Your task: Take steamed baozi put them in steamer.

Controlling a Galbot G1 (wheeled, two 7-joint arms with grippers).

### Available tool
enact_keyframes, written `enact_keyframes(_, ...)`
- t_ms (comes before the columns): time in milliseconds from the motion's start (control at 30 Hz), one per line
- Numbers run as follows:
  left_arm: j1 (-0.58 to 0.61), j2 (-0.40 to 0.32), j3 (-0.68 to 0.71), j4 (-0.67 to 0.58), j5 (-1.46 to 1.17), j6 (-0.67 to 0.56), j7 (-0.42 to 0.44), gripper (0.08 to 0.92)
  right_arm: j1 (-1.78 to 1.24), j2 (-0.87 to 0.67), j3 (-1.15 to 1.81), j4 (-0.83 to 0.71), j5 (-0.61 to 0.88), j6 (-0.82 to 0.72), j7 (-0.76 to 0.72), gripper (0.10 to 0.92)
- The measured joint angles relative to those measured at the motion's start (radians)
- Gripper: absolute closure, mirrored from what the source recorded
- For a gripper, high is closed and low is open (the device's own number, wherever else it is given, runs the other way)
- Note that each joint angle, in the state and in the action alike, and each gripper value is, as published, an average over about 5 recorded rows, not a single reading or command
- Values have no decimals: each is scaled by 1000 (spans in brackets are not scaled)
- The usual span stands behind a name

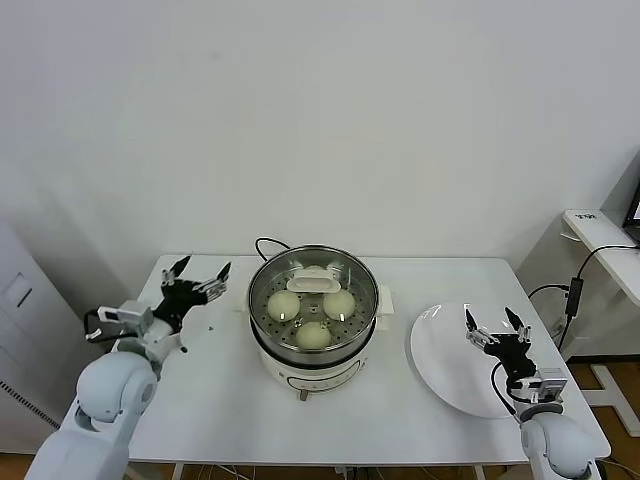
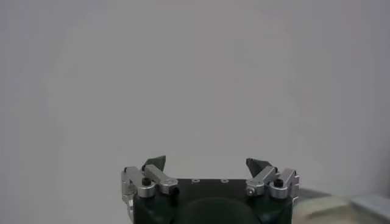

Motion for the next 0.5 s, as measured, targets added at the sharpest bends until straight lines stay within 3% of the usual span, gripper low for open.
enact_keyframes(500,102,-27,-31,130,44,-99,-16,177,-4,4,-1,10,9,-24,27,203)
